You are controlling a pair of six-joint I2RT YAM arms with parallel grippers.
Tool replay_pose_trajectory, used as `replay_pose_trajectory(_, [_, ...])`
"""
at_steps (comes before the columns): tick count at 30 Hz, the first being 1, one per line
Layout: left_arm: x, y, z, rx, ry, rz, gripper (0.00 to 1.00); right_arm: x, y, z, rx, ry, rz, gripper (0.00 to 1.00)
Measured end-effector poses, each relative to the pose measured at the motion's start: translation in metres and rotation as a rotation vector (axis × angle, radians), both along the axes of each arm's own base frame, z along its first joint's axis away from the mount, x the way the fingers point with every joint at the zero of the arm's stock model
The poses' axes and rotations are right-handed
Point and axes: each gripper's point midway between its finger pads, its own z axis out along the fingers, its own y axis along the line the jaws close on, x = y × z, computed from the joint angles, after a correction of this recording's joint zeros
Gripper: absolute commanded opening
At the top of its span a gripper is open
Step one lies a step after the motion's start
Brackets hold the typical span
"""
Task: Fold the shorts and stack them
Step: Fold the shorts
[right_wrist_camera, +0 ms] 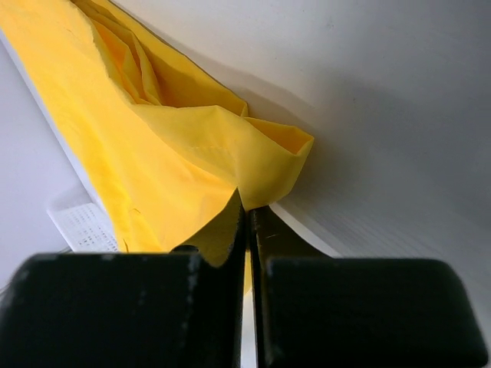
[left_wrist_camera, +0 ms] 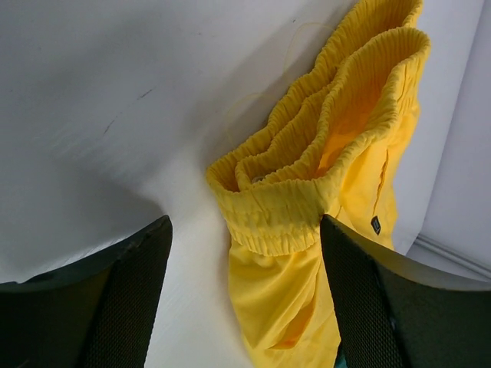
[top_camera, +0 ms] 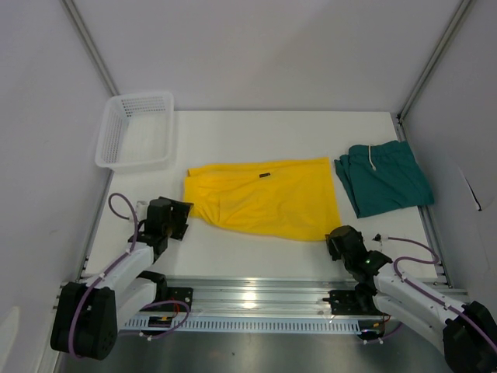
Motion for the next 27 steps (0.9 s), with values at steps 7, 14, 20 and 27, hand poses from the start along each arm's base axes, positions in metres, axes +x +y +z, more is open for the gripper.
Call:
replay_pose_trajectory(7, [0.013, -0.006, -0.012, -0.038, 0.016, 0.013, 0.49, -0.001, -0.001, -0.001, -0.005, 0.006, -0.001, 0.0])
replay_pose_trajectory(14, [0.048, -0.023, -0.017, -0.086, -0.001, -0.034, 0.51, -0.003, -0.003, -0.001, -0.007, 0.006, -0.002, 0.0])
replay_pose_trajectory(20, [0.055, -0.02, -0.016, -0.049, -0.021, -0.042, 0.28, -0.004, -0.004, 0.001, -0.009, 0.003, -0.004, 0.0])
replay_pose_trajectory(27, [0.056, -0.007, -0.008, 0.081, -0.055, -0.067, 0.05, -0.006, -0.007, 0.001, -0.022, 0.009, -0.005, 0.0])
